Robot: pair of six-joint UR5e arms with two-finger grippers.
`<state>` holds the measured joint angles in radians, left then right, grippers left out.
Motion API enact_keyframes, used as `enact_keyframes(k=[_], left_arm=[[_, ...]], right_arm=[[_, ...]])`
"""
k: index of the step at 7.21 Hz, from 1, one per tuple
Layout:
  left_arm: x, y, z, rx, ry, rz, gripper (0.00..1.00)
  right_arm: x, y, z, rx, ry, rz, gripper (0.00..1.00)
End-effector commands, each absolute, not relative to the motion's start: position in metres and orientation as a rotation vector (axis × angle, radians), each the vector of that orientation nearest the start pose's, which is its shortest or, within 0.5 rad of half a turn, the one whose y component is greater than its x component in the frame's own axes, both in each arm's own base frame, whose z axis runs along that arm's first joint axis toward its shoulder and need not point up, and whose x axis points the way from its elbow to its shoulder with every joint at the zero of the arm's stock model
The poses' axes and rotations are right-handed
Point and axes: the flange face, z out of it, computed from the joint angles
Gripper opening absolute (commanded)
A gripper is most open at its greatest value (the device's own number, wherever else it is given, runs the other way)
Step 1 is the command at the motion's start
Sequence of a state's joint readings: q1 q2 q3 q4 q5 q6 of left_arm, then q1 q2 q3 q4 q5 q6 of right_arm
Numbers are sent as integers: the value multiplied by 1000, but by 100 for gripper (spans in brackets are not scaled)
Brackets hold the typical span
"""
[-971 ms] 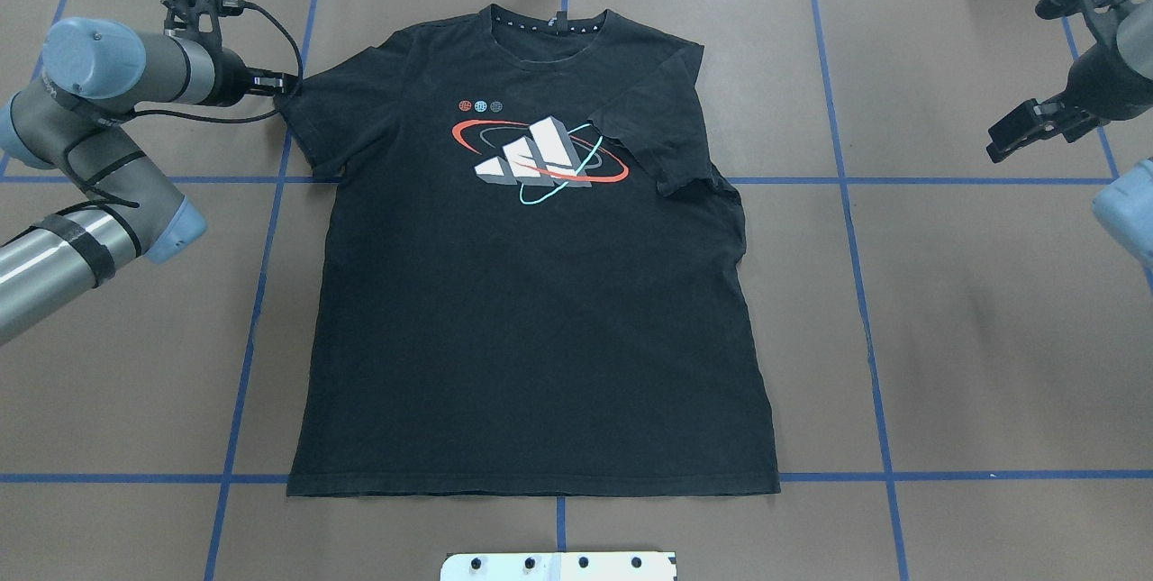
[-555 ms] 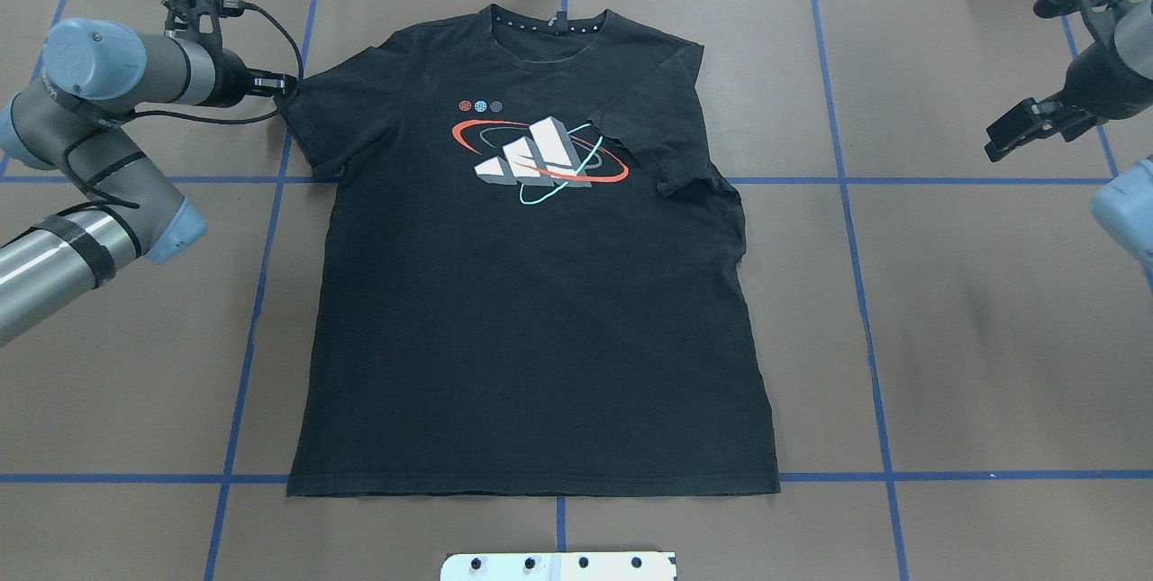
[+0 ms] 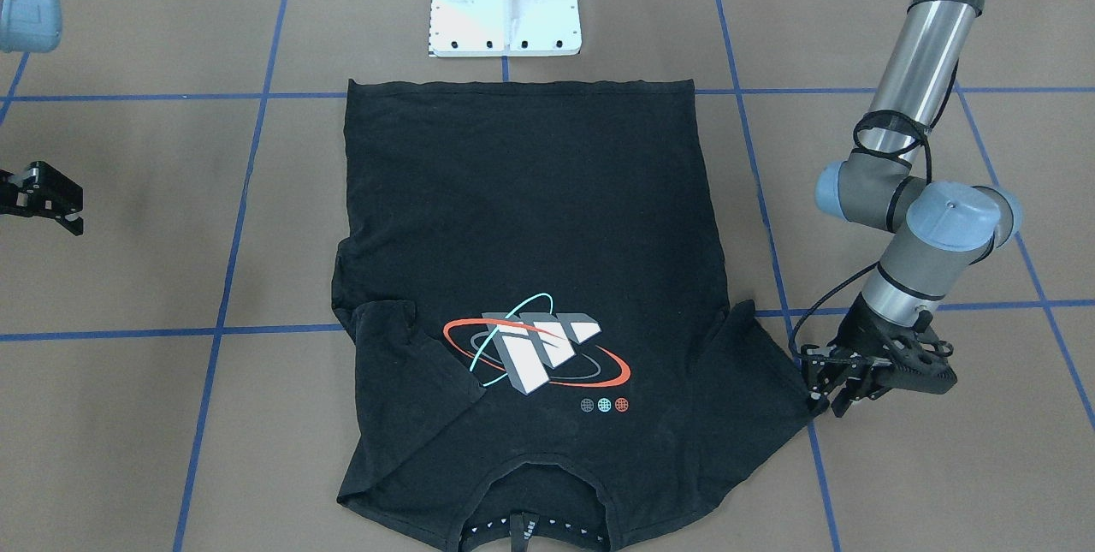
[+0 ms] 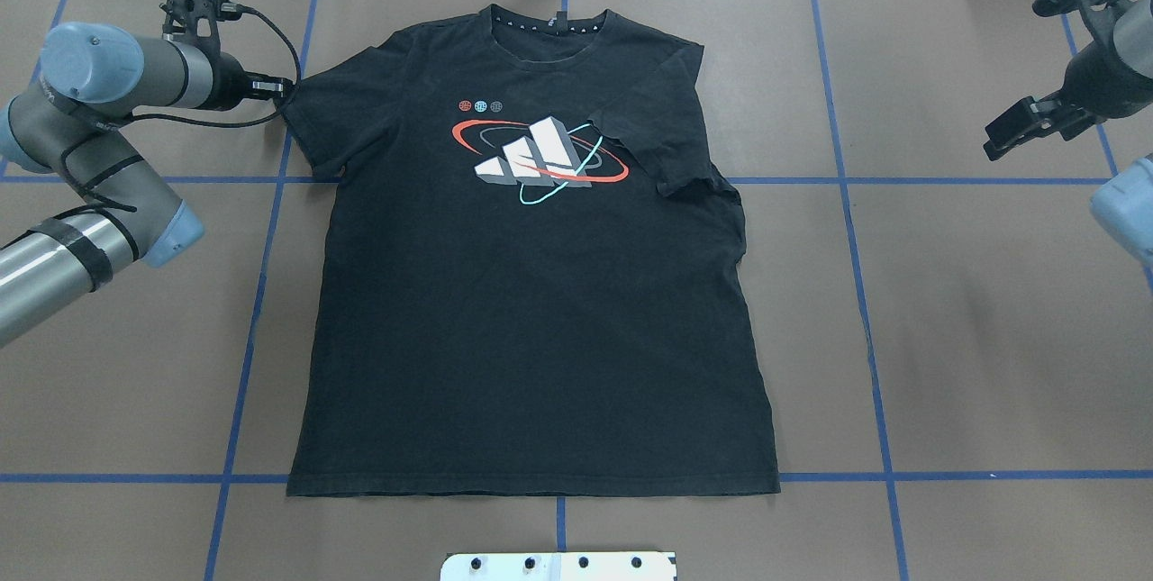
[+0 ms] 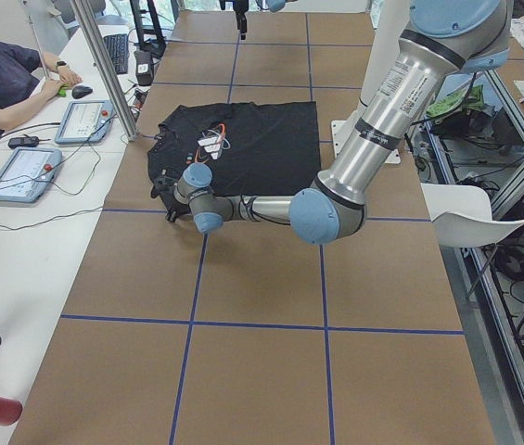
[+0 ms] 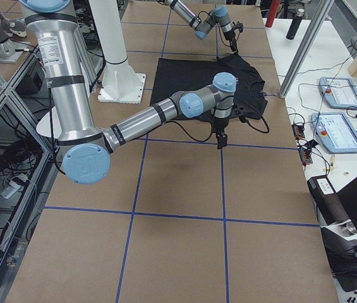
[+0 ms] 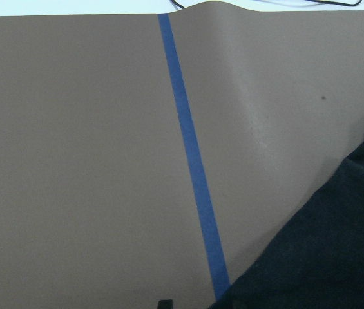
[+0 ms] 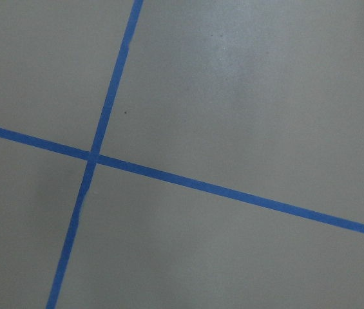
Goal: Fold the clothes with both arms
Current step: 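Grasp the sleeve nearest the left gripper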
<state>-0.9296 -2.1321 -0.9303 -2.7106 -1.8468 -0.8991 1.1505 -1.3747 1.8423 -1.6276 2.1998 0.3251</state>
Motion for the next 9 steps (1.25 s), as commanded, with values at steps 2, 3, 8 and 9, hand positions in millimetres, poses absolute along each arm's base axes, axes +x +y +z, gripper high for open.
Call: enact_keyframes(k=[2,3,8,9], left_arm=[[364,-663,516,580,909,-82,39],[364,-663,516,579,910,-84,32],[361,-660,512,589,921,-75,0],[360,-657,505,588,938,-64,0]], right_arm=[[-159,-539,437,144,-723,-221,100],[-159,-539,436,146,-723,-222,100],[-159,-540,435,146,-724,-221,100],[-159,-540,435,146,-724,-220,100]])
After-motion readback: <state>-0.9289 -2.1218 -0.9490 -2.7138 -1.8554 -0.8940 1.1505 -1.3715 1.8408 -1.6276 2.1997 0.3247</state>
